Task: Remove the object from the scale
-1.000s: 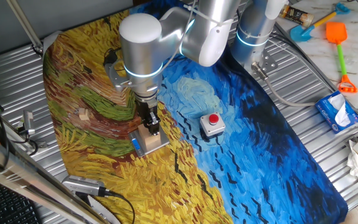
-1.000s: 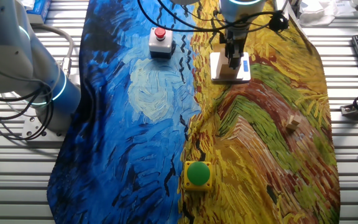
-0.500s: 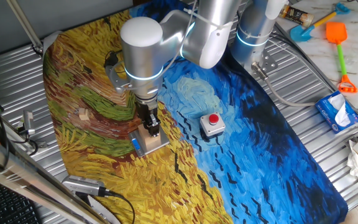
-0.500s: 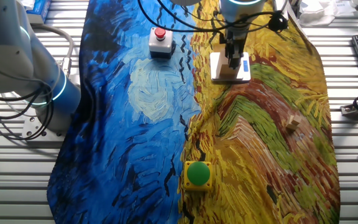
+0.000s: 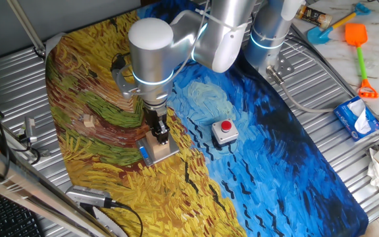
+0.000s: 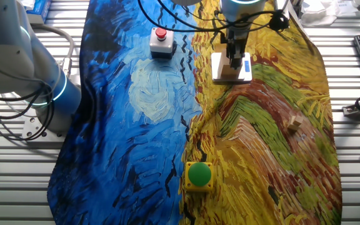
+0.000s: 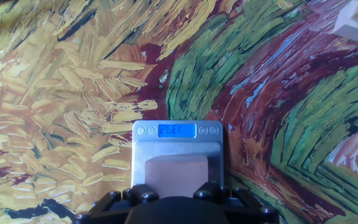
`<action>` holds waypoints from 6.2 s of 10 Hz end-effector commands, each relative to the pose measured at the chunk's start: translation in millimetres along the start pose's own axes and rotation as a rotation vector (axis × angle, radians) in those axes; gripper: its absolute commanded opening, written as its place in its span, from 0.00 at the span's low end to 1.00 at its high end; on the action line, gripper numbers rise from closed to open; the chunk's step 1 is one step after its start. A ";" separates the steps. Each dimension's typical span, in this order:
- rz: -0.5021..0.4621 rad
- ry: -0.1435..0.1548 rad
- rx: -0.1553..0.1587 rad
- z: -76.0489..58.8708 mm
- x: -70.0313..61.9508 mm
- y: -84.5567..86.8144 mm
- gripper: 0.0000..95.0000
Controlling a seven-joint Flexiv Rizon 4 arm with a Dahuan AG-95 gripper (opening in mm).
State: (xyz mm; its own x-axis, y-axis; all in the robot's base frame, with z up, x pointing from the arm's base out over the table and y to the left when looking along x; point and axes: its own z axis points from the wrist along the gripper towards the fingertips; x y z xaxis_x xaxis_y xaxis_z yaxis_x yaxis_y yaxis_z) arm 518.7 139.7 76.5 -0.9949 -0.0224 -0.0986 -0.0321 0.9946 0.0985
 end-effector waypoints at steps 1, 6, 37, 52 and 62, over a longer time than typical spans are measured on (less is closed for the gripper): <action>-0.004 0.006 -0.002 -9.1 -0.1 -2.1 0.00; -0.064 0.018 -0.008 -26.9 -0.5 -31.4 0.00; -0.184 -0.003 -0.043 -0.7 4.5 -90.5 0.00; -0.236 0.060 -0.074 -0.3 5.8 -92.5 0.40; -0.252 0.060 -0.089 -19.2 8.4 -101.7 0.60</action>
State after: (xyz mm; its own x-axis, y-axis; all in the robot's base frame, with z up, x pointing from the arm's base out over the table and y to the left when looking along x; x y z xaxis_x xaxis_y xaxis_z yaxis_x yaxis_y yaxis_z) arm 511.0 34.3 91.6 -0.9575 -0.2786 -0.0746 -0.2874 0.9437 0.1637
